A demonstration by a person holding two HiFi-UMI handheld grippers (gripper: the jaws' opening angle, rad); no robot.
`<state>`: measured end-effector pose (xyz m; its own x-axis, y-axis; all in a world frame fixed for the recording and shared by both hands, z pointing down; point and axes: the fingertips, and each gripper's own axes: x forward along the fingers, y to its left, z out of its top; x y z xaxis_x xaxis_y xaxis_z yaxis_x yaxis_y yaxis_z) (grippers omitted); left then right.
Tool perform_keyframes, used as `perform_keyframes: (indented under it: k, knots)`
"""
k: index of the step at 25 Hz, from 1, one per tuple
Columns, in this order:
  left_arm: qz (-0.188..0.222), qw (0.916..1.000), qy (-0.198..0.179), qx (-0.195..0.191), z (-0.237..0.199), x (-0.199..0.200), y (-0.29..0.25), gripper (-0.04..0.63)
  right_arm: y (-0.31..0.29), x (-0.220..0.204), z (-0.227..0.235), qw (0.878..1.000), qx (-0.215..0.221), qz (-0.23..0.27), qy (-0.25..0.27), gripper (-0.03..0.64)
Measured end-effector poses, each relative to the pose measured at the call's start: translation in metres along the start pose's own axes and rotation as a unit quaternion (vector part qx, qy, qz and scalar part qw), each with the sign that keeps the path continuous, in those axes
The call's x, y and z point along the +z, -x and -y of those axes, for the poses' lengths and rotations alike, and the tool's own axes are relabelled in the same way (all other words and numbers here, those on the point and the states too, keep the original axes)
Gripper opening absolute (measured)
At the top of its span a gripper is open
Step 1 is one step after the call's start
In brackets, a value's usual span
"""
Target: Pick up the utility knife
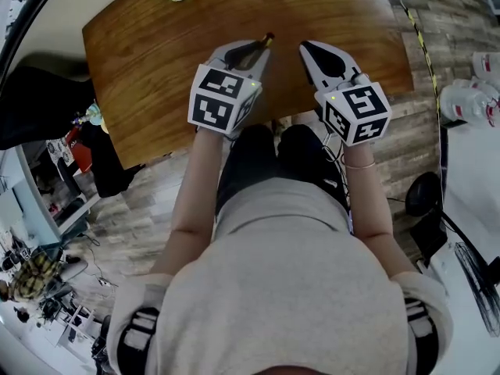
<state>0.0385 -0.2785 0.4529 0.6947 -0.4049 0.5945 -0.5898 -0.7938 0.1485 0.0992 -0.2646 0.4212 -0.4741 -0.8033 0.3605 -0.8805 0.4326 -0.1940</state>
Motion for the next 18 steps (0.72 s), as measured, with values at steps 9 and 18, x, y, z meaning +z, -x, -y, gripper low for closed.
perform_keyframes:
  k: [9,18]
  knots:
    - [0.05,0.9984,-0.012,0.022,-0.027,0.042,0.028,0.078,-0.018,0.04,-0.008,0.999,0.01,0.018,0.037,0.009]
    - [0.108,0.9932,-0.013,0.042,-0.047,0.077,0.057,0.078,-0.029,0.076,-0.021,0.997,0.021,0.04,0.066,0.009]
